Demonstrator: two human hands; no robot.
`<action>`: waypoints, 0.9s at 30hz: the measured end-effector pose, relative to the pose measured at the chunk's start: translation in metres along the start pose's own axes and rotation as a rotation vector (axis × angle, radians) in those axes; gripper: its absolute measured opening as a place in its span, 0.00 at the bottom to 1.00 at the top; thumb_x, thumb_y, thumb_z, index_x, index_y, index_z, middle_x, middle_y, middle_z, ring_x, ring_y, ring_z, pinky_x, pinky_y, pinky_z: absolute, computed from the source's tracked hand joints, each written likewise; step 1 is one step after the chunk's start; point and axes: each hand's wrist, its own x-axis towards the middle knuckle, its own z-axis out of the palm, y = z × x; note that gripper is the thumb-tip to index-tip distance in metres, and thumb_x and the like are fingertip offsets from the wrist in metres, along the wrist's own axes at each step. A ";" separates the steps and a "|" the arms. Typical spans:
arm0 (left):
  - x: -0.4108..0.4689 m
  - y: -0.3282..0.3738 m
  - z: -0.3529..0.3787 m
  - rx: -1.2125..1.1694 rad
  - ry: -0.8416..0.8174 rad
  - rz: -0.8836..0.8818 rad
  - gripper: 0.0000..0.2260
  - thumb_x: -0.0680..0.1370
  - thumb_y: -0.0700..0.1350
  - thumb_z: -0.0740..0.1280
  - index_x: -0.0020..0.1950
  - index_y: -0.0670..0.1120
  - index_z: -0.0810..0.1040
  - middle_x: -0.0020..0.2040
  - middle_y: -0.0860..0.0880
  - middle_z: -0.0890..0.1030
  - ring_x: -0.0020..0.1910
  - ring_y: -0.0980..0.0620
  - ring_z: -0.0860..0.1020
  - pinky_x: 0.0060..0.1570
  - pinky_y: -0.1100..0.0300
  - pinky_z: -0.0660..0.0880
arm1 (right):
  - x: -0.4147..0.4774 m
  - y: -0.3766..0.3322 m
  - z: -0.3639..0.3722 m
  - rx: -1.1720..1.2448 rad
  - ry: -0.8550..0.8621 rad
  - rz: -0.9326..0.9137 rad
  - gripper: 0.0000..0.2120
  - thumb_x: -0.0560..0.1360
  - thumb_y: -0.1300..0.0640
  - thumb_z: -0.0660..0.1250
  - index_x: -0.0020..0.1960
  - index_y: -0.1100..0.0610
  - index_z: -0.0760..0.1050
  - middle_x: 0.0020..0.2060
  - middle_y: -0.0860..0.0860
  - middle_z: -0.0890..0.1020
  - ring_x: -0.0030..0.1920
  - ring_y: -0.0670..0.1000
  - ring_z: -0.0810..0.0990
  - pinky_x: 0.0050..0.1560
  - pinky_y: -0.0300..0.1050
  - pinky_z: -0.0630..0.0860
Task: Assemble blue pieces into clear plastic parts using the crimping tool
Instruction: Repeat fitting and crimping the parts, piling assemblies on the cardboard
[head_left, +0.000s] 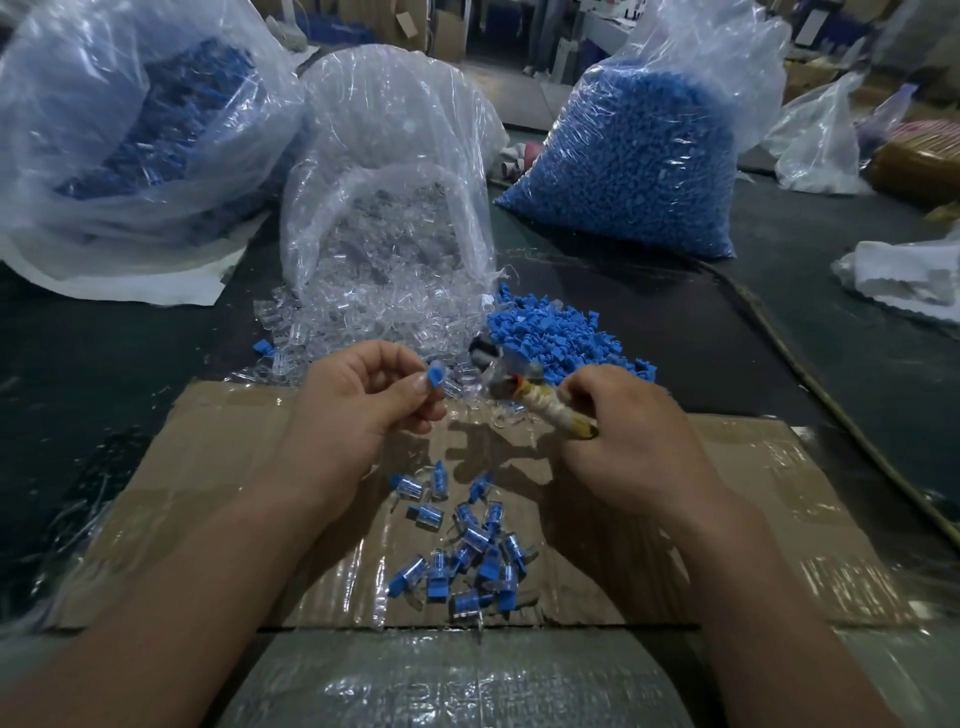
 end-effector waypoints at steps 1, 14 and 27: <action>0.000 0.000 0.000 0.021 0.003 0.015 0.06 0.73 0.30 0.63 0.41 0.39 0.75 0.30 0.47 0.81 0.31 0.54 0.80 0.31 0.67 0.76 | -0.001 -0.001 -0.001 0.044 0.028 0.006 0.10 0.68 0.58 0.66 0.43 0.48 0.66 0.37 0.42 0.70 0.36 0.43 0.68 0.32 0.38 0.62; -0.005 0.004 0.006 0.126 0.047 0.145 0.07 0.73 0.31 0.64 0.41 0.42 0.76 0.33 0.47 0.80 0.30 0.58 0.80 0.32 0.71 0.75 | -0.003 -0.010 0.007 0.145 -0.043 -0.063 0.13 0.69 0.58 0.66 0.49 0.49 0.65 0.43 0.43 0.69 0.42 0.43 0.68 0.35 0.38 0.62; -0.009 0.003 0.009 0.283 0.070 0.225 0.09 0.73 0.31 0.65 0.40 0.44 0.76 0.35 0.47 0.79 0.31 0.61 0.79 0.32 0.73 0.74 | -0.006 -0.018 0.002 0.120 -0.117 -0.099 0.12 0.70 0.57 0.67 0.46 0.46 0.66 0.40 0.44 0.73 0.40 0.42 0.69 0.37 0.40 0.64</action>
